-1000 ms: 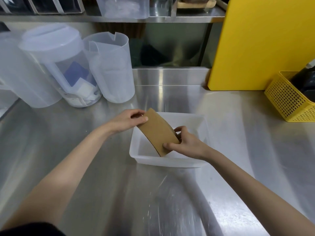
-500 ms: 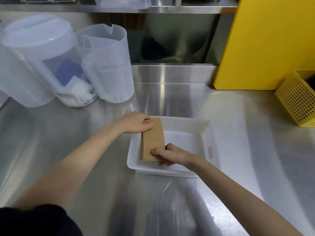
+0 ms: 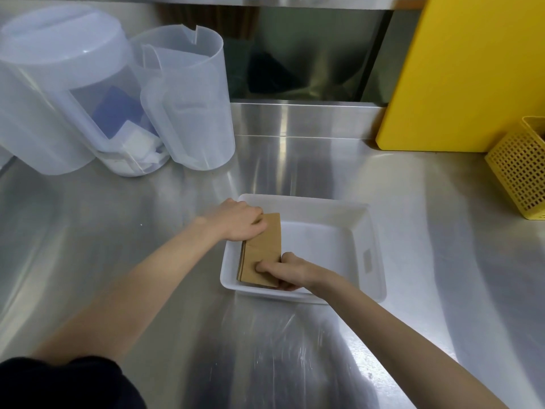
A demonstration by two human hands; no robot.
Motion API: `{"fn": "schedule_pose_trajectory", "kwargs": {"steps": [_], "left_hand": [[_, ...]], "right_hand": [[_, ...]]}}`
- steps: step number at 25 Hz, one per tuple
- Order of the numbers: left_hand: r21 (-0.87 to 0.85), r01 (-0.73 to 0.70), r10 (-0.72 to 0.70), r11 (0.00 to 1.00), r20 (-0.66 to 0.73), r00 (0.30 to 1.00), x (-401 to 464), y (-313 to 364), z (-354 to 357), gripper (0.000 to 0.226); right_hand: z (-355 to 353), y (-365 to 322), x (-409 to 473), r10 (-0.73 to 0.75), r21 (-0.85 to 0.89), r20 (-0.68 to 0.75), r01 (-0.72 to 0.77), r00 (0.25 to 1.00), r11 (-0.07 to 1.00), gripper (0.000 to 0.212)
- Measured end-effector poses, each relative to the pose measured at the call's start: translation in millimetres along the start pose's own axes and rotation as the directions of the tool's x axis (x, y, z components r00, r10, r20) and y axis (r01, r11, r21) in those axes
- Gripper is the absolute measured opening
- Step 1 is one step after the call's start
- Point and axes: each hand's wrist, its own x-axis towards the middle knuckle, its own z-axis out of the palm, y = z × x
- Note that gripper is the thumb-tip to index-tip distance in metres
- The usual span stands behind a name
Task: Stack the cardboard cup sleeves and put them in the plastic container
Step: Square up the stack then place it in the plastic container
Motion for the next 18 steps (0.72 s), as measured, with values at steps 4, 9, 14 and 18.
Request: {"fn": "schedule_pose_trajectory", "kwargs": {"steps": [4, 9, 14, 18], "left_hand": [[-0.049, -0.004, 0.005, 0.999, 0.014, 1.000, -1.0, -2.8, 7.0, 0.039], [-0.075, -0.014, 0.013, 0.997, -0.005, 1.000, -1.0, -6.8, 6.7, 0.036], [-0.109, -0.036, 0.031, 0.993, -0.046, 0.998, -7.8, -5.4, 2.5, 0.034], [-0.126, -0.015, 0.009, 0.992, -0.046, 0.999, -18.0, -2.5, -6.9, 0.042]], "right_hand": [[0.2, -0.4, 5.0, 0.010, -0.056, 0.011, -0.010, 1.000, 0.998, 0.026], [-3.2, -3.8, 5.6, 0.035, -0.161, 0.027, -0.030, 0.999, 0.986, 0.032], [-4.0, -5.1, 0.5, 0.020, -0.265, -0.014, -0.023, 1.000, 0.964, 0.041], [-11.1, -8.4, -11.4, -0.028, -0.376, -0.084, -0.005, 0.996, 0.927, 0.062]]}}
